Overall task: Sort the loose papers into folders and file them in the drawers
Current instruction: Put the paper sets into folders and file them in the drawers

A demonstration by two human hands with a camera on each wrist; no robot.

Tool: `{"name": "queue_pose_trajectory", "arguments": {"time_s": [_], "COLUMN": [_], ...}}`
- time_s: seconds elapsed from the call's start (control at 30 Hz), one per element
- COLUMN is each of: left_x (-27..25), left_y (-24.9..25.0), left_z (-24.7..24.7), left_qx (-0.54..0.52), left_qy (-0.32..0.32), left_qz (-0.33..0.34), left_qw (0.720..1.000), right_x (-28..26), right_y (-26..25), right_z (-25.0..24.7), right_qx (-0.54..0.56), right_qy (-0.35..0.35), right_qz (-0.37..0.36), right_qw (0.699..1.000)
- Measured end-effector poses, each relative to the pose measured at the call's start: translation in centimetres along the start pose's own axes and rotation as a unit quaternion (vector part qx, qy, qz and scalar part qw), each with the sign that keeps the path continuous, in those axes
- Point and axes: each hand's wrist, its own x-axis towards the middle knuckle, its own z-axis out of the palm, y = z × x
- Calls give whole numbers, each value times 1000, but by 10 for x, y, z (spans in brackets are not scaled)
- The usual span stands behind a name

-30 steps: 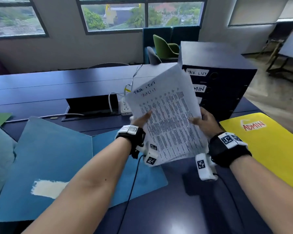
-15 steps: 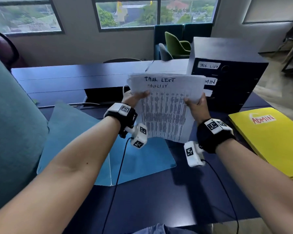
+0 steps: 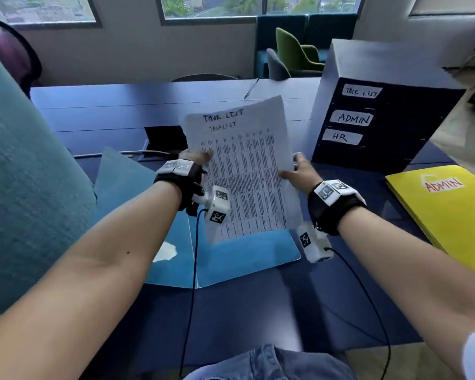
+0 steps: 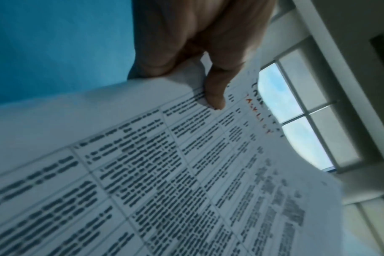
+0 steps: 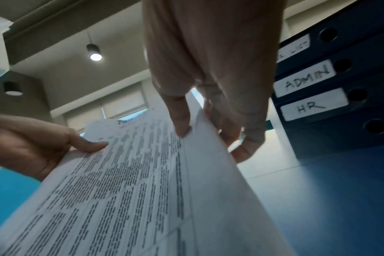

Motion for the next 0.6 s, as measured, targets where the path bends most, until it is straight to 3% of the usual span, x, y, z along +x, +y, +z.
{"name": "queue_pose_trajectory", "arguments": {"time_s": [0.07, 0.13, 0.23, 0.33, 0.43, 0.6], "left_x": [21, 40, 97, 132, 94, 58], "left_y": [-22, -48, -99, -137, -127, -112], "left_z": [-10, -15, -18, -15, -17, -3], "left_qx": [138, 211, 364, 401, 406, 354], "left_qy": [-19, -53, -67, -108, -158, -166], "left_qz": [-20, -23, -46, -84, -97, -81], "left_qw": [990, 976, 928, 906, 895, 917], "right_x": [4, 6, 4, 1, -3, -6], "right_y": [10, 20, 26, 35, 50, 63], "right_z": [19, 37, 56, 67, 72, 61], "right_qx": [-82, -138, -176, -211, -229, -224], "right_qy": [-59, -96, -107, -115, -148, -149], "right_qz": [38, 64, 85, 110, 139, 164], "right_qw": [994, 984, 975, 965, 952, 949]}}
